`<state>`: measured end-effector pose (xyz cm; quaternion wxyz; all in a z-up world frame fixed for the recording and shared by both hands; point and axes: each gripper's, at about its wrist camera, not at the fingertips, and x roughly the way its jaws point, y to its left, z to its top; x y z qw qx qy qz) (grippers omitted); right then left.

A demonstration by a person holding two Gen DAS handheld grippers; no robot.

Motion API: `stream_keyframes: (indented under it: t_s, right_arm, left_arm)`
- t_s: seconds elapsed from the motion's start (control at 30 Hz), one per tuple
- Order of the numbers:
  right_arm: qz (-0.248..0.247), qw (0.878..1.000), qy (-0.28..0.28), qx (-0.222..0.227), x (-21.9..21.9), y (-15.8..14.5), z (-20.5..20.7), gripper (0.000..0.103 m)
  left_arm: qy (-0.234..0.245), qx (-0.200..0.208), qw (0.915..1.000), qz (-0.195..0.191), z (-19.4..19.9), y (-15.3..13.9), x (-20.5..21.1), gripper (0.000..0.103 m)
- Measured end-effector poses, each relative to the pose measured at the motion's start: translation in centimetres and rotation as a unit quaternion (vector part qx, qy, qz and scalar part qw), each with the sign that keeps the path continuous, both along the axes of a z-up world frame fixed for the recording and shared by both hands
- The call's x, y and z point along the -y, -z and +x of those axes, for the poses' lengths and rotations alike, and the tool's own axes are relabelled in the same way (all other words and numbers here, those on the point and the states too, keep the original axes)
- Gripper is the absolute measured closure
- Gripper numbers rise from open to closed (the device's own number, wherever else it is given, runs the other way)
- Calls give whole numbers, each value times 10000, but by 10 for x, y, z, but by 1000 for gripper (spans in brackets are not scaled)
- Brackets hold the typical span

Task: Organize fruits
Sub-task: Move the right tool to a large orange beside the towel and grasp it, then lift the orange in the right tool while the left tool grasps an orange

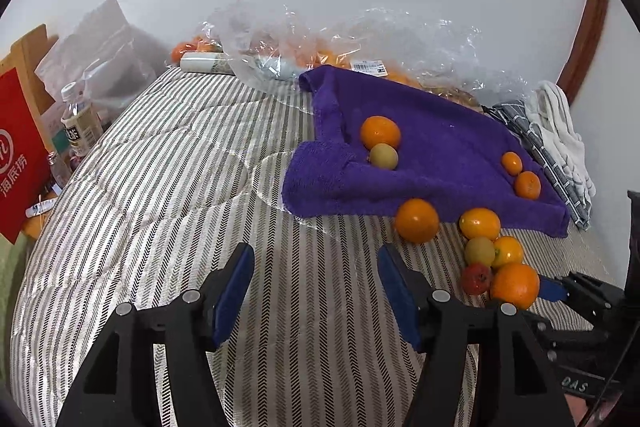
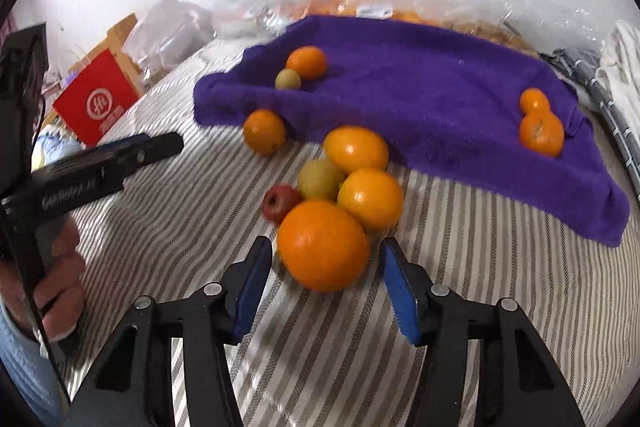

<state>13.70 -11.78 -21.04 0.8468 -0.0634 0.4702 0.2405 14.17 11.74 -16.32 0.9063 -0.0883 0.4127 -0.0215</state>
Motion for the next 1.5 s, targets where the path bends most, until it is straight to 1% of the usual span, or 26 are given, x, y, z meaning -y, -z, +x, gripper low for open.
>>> stream_keyframes:
  t_s: [0.13,0.23,0.43,0.57,0.73,0.87,1.0,1.1,1.17,1.37,1.47,1.5]
  right_arm:
    - [-43,10000,26,31,-2,0,0,61]
    - [-42,10000,-53,31,0,-2,-4,61]
    - [51,9999,105,105,19,-11,-11,61]
    - [66,9990,297,313,43,-23,-14,61]
    - [-47,9962,625,599,70,-33,-9,61]
    - [44,9947,853,581,92,-32,-2,61]
    - [34,9929,1020,606,105,-29,2,61]
    - [21,9926,1035,641,111,-29,0,61]
    - [-24,9924,1015,692,112,-28,-3,61]
    - [-27,9928,990,680,120,-19,-7,61]
    - [86,9932,1005,587,125,-17,-6,61]
    - [155,9928,1022,597,127,-18,-6,61]
  left_arm:
    - [32,-12,10000,5,1,0,1,41]
    - [68,-83,9999,8,3,1,2,41]
    - [63,-288,9996,7,8,7,2,41]
    - [12,-441,9990,47,10,12,1,41]
    - [21,-461,9989,112,11,13,1,40]
    - [48,-478,9987,173,11,13,2,39]
    - [138,-450,9989,39,9,13,0,38]
    - [181,-424,9989,-116,8,11,-2,38]
    - [139,-431,9989,-130,7,10,0,38]
    - [565,-422,9974,-162,7,-1,30,38]
    - [800,-399,9960,-20,11,-7,49,38]
    - [858,-402,9954,142,16,-8,59,38]
